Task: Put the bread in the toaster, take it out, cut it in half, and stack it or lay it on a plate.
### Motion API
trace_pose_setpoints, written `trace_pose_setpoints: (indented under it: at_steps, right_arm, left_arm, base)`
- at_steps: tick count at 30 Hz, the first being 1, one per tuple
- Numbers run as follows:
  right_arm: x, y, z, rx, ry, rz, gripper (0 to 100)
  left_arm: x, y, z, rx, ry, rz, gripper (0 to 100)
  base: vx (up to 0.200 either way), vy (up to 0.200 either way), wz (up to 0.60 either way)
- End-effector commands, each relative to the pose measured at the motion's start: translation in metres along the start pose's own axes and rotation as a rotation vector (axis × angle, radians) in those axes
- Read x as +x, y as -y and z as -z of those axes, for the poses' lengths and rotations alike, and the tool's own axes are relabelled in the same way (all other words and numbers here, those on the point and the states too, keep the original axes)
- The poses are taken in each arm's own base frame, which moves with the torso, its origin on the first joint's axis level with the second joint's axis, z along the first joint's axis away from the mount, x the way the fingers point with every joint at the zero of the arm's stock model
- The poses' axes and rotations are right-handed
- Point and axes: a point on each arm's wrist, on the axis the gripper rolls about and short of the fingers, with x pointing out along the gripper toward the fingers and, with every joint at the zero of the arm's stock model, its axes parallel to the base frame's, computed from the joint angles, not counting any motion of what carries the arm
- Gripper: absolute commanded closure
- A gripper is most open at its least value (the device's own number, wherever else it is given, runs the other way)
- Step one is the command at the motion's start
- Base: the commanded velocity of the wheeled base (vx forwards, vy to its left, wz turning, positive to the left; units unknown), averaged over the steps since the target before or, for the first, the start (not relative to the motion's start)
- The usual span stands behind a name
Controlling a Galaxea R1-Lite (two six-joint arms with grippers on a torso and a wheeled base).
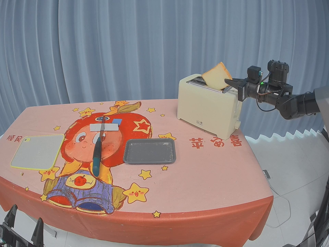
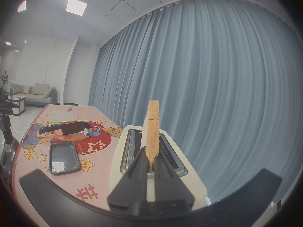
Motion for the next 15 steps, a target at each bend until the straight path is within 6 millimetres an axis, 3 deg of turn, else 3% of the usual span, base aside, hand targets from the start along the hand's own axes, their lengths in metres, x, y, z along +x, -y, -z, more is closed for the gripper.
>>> trace_pose_setpoints:
  at_steps: [1, 15]
  right_arm:
    - [0.0031, 0.0014, 0.0022, 0.0, 0.0, 0.0, 100]
    - [0.0106, 0.0018, 0.0075, 0.011, -0.021, -0.007, 100]
  left_arm:
    - [0.0001, 0.0, 0.0053, 0.0, -0.001, -0.001, 0]
    - [0.0001, 0.0, 0.0053, 0.0, -0.001, -0.001, 0]
  base:
    - [0.0, 0.0, 0.0]
    - [0.0, 0.0, 0.0]
